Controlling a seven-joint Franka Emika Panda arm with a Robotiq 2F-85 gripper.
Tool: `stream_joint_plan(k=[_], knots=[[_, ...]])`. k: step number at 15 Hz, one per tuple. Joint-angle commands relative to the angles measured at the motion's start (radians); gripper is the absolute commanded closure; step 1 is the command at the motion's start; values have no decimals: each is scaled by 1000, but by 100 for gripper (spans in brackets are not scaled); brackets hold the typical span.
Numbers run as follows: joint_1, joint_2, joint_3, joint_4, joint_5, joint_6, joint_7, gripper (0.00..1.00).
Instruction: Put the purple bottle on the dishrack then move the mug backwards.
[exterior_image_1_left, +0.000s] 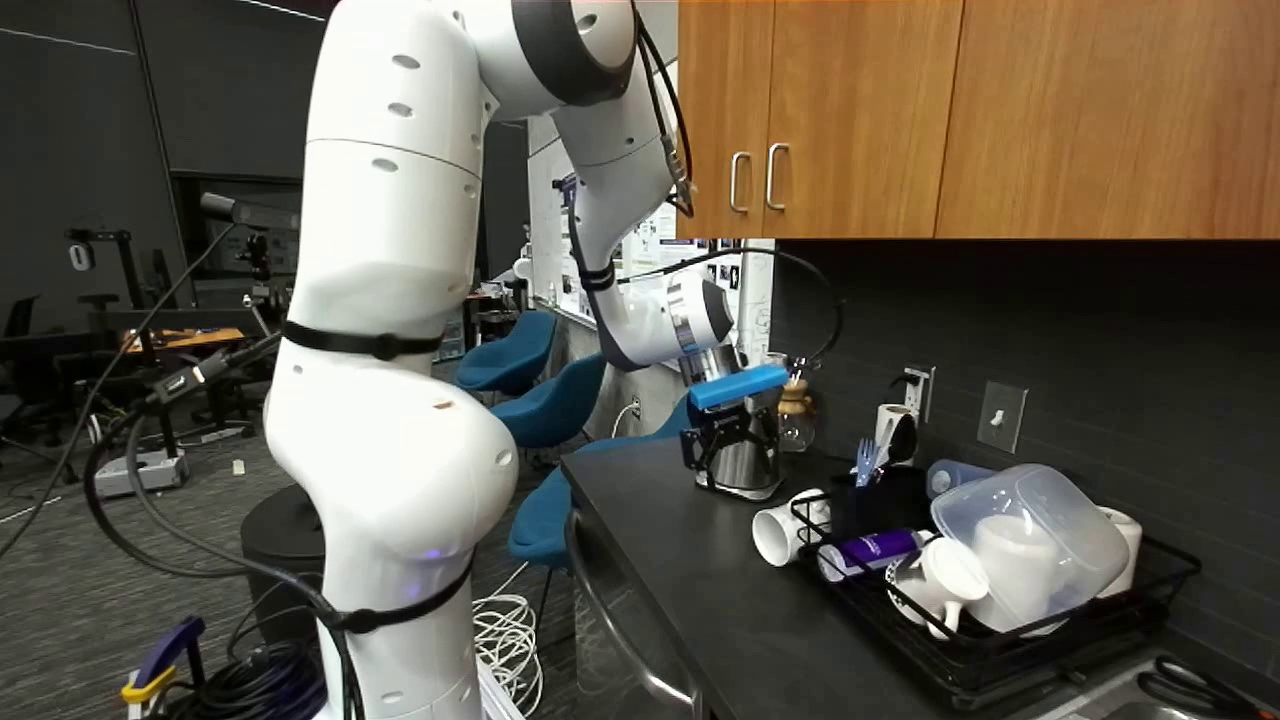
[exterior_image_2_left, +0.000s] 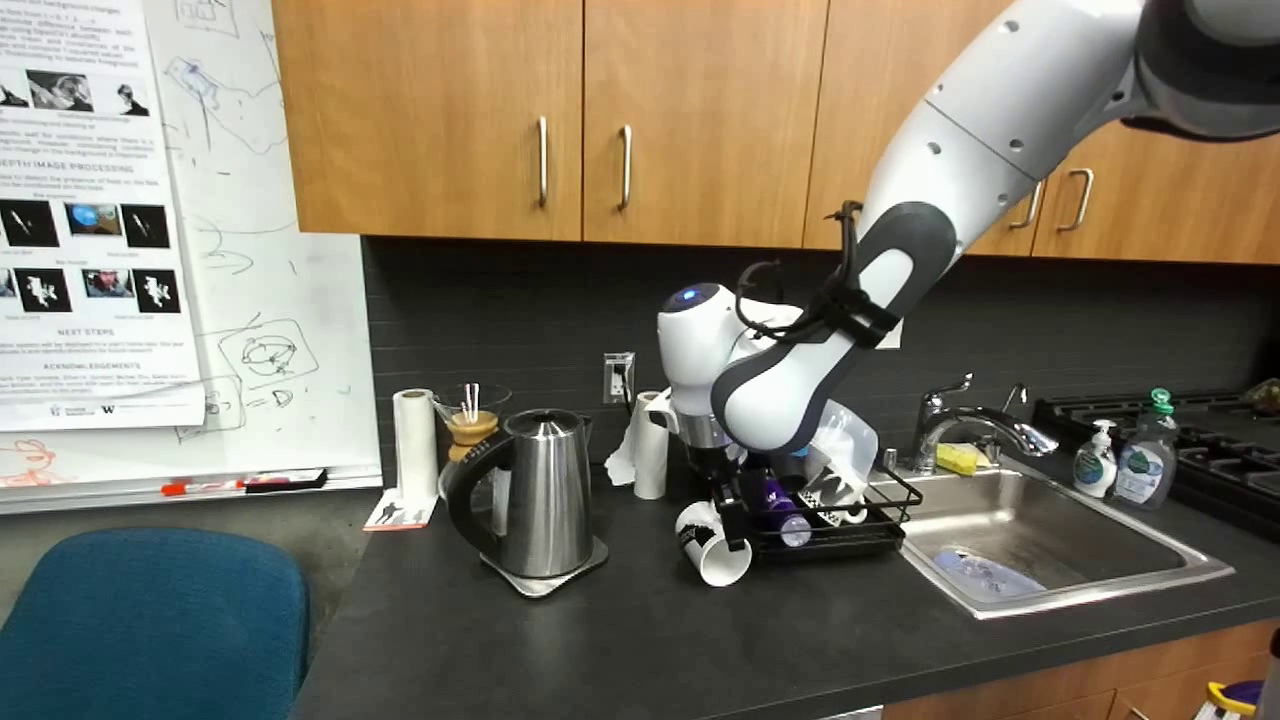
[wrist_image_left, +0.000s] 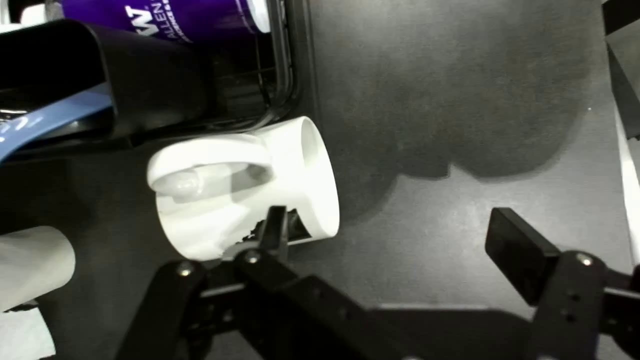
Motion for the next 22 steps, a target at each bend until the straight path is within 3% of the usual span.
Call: stream_joint_plan(k=[1, 7, 12, 18, 22], knots=[[1, 88, -38, 81, -76, 25, 72, 0], [12, 188, -97, 113, -148, 51, 271, 0], [15, 206, -108, 113, -164, 48, 354, 0], [14, 167, -107, 100, -153, 49, 407, 0], [7, 121, -98, 75, -194, 100, 339, 0]])
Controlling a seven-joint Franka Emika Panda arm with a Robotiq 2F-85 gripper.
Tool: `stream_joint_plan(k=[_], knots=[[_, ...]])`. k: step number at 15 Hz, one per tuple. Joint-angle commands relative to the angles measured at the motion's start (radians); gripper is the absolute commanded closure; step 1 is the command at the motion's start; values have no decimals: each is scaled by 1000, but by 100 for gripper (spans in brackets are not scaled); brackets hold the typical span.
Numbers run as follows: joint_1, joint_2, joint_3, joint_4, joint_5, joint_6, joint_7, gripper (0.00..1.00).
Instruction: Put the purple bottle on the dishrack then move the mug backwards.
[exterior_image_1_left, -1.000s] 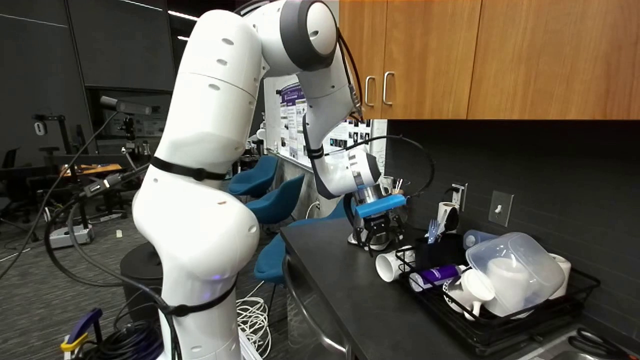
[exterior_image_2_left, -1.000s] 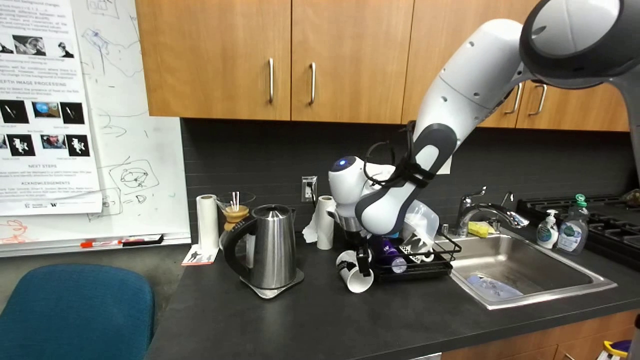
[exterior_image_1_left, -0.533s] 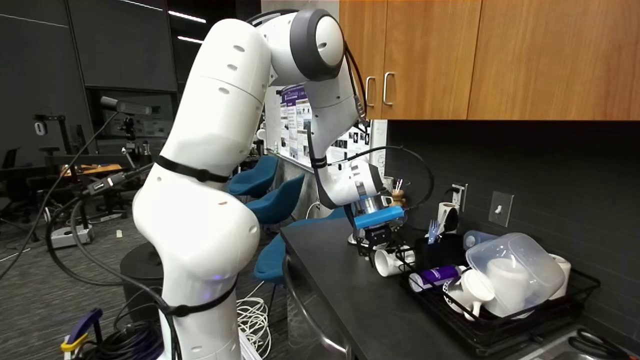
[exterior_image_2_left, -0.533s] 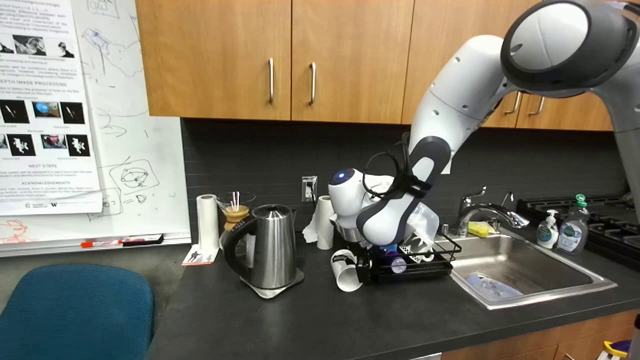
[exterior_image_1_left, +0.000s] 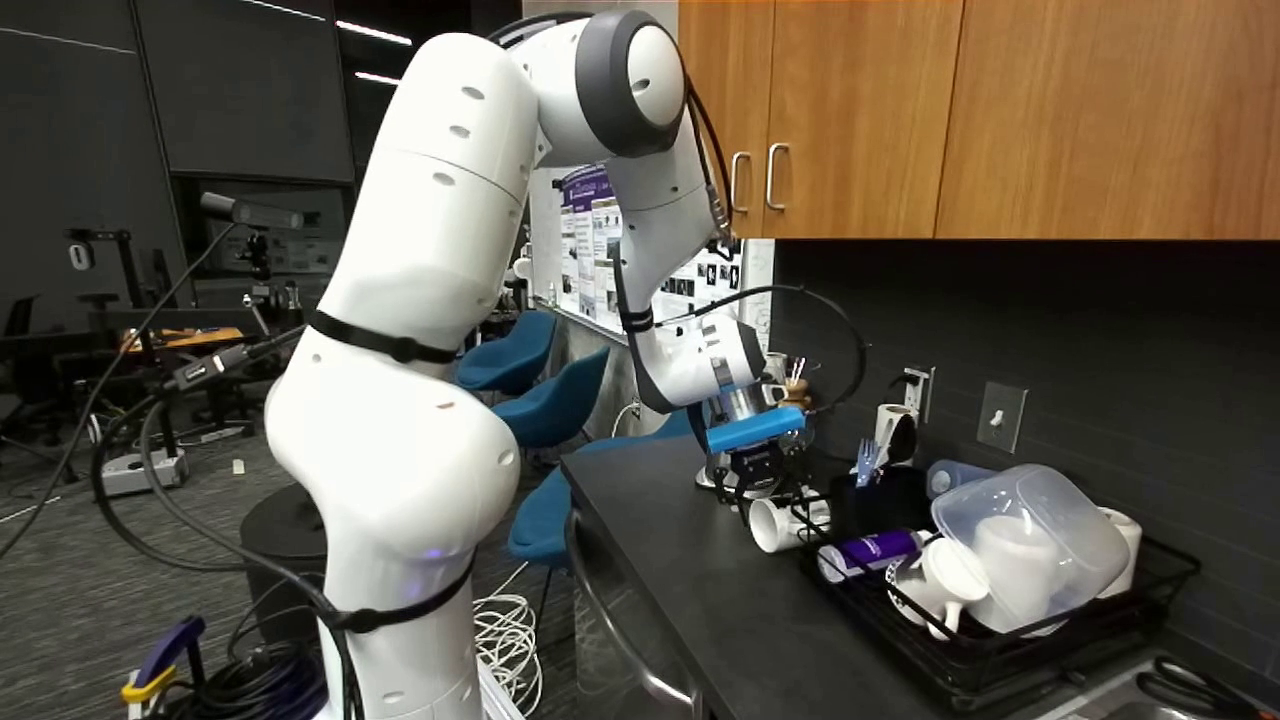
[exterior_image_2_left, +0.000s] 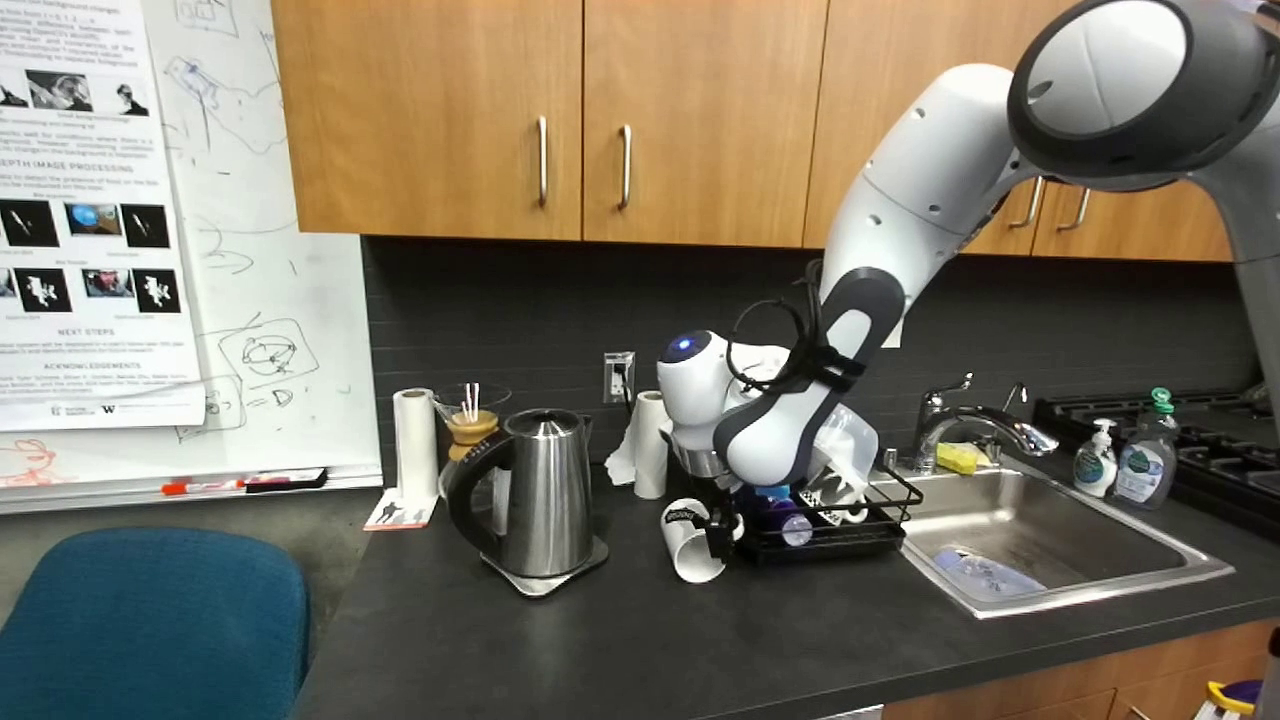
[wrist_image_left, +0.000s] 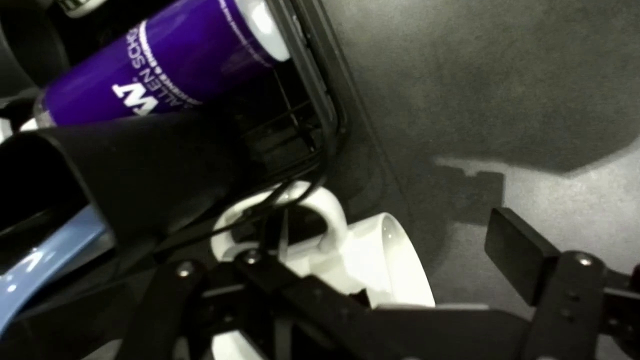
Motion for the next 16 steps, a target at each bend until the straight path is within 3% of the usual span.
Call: stream_joint_plan(k=[1, 16], knots=[[-2, -80, -10, -35, -65, 37, -62, 0], [-6, -54, -2, 1, -72, 22, -62, 0]])
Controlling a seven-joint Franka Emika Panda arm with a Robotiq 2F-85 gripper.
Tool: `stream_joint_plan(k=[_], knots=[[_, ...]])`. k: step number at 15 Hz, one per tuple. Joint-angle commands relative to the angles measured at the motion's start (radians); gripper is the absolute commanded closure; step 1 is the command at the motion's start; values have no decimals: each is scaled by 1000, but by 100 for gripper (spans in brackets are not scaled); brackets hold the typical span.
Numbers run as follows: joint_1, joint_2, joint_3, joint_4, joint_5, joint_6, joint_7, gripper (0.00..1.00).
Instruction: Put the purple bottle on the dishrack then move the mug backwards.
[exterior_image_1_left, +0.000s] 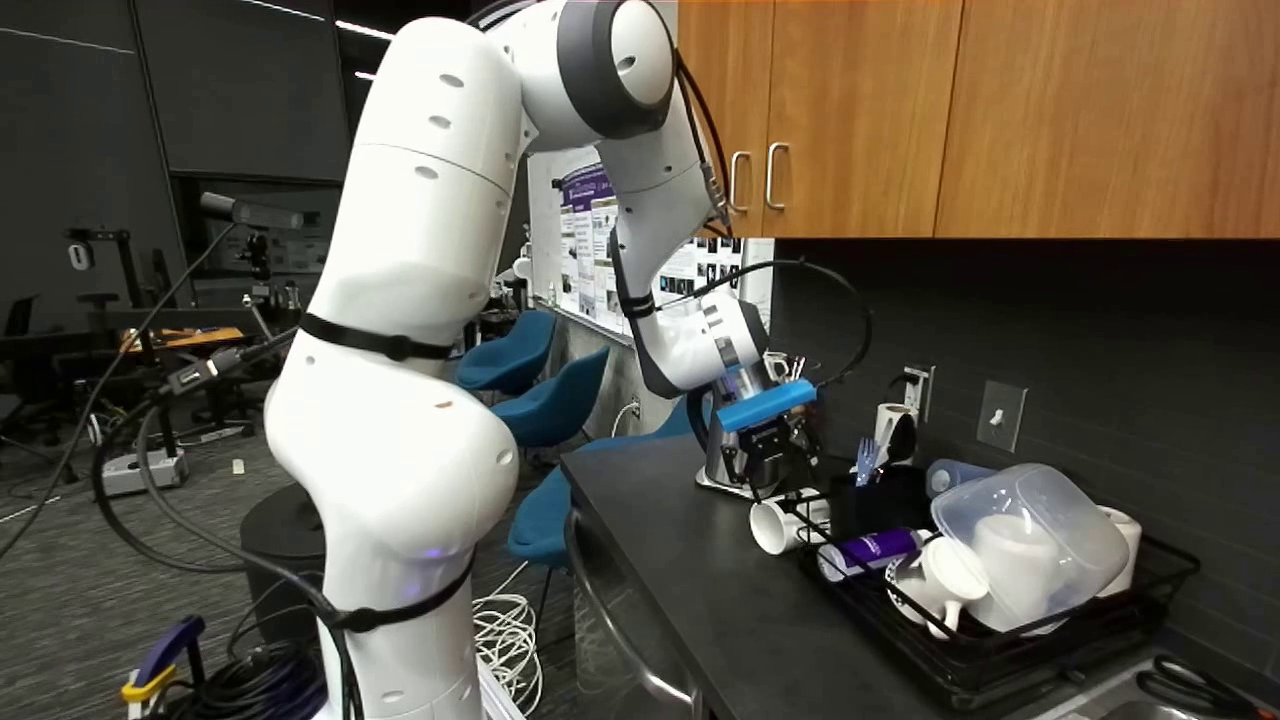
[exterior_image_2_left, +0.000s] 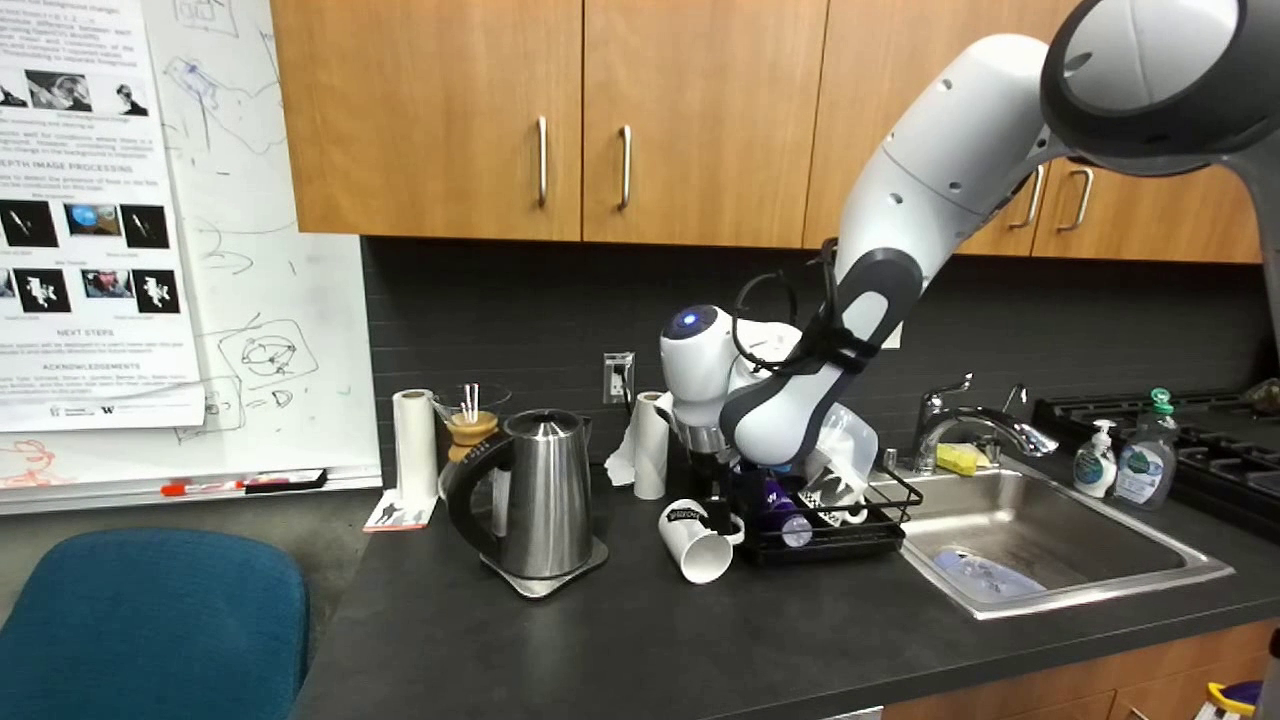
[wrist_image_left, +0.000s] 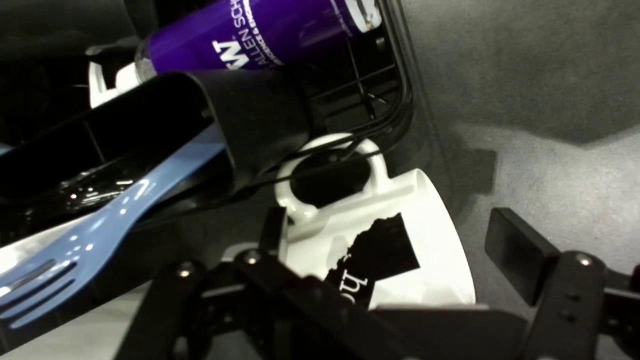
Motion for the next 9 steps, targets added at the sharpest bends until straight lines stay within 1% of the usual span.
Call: stream_joint_plan(k=[1, 5, 9], knots=[[1, 6, -3, 3, -20, 4, 3, 0], [-1, 17, 3, 7, -12, 13, -14, 0], [-9, 29, 30, 8, 25, 72, -62, 0]])
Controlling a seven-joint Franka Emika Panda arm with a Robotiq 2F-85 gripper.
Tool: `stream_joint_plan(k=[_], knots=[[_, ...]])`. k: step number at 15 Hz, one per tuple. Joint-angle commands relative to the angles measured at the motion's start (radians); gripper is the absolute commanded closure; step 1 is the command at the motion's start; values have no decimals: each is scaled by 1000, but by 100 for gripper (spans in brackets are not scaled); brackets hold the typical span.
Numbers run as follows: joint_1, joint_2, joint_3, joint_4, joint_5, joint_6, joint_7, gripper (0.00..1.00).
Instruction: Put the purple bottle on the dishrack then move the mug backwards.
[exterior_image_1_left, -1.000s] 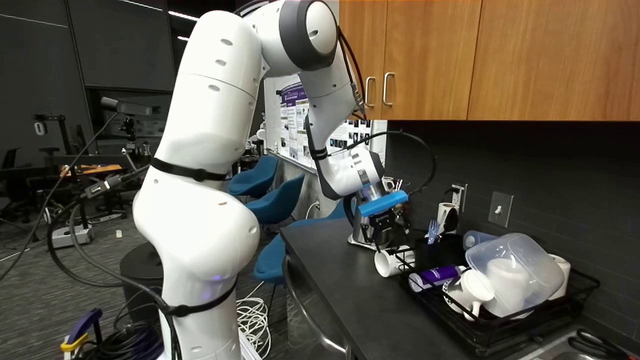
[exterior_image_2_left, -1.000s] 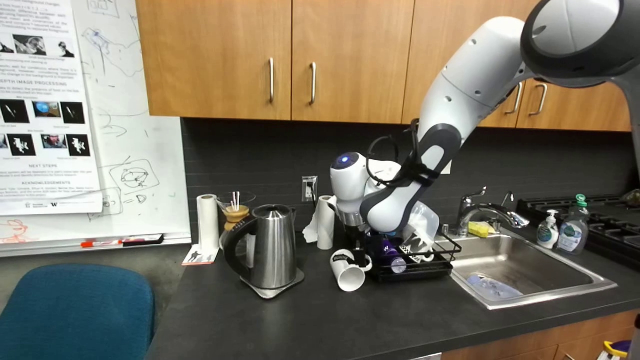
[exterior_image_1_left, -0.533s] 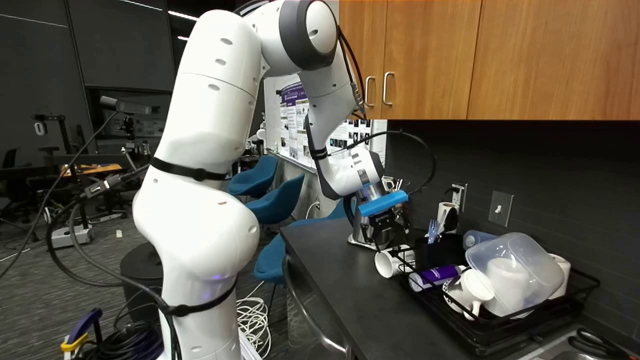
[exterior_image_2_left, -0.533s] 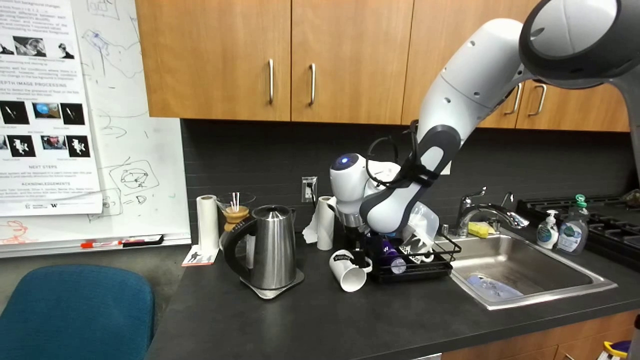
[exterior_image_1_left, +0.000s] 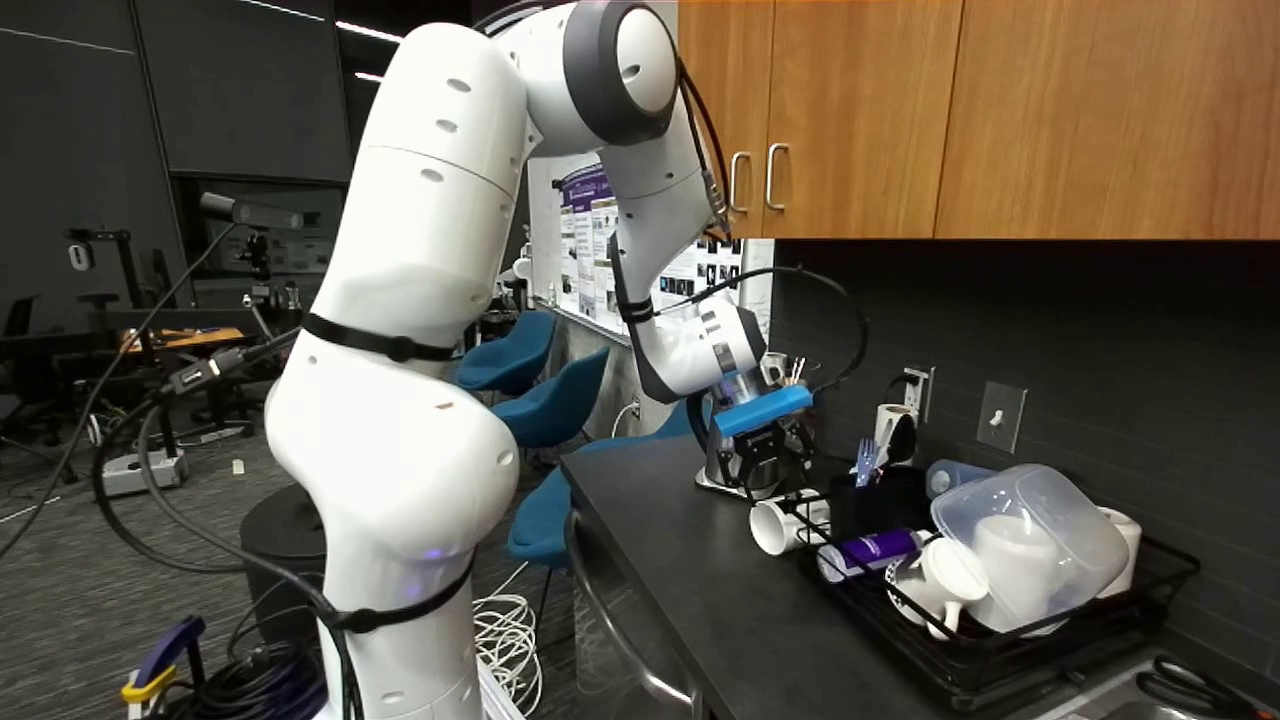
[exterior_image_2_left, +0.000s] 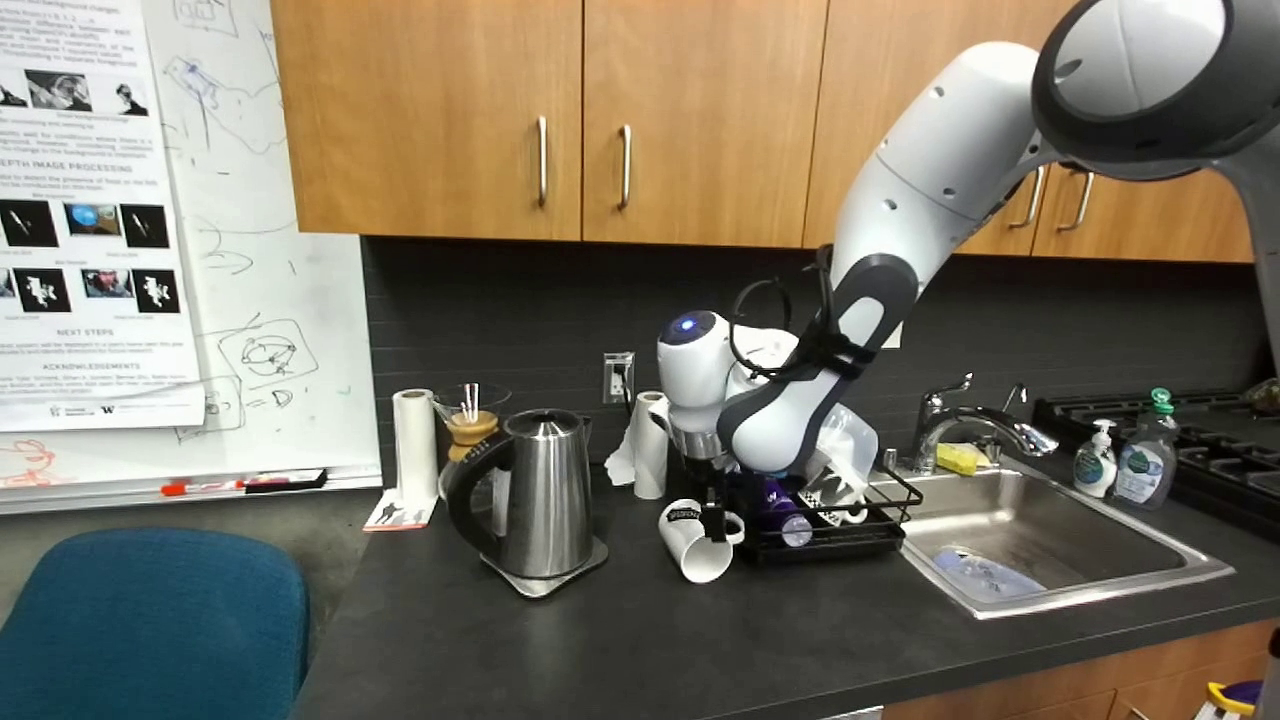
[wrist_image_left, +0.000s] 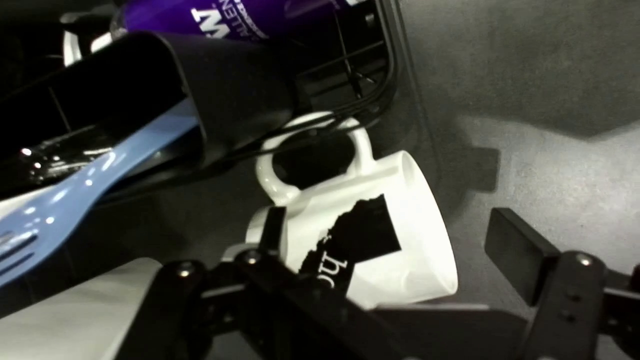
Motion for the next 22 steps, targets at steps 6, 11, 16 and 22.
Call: stream_joint_plan(k=[6, 11, 16, 22], knots=[[-8, 47, 34, 16, 46, 89, -94, 0], [-11, 62, 13, 29, 35, 85, -86, 0], [-17, 70, -2, 43, 37, 84, -81, 26], [-16, 75, -7, 55, 36, 80, -79, 70]])
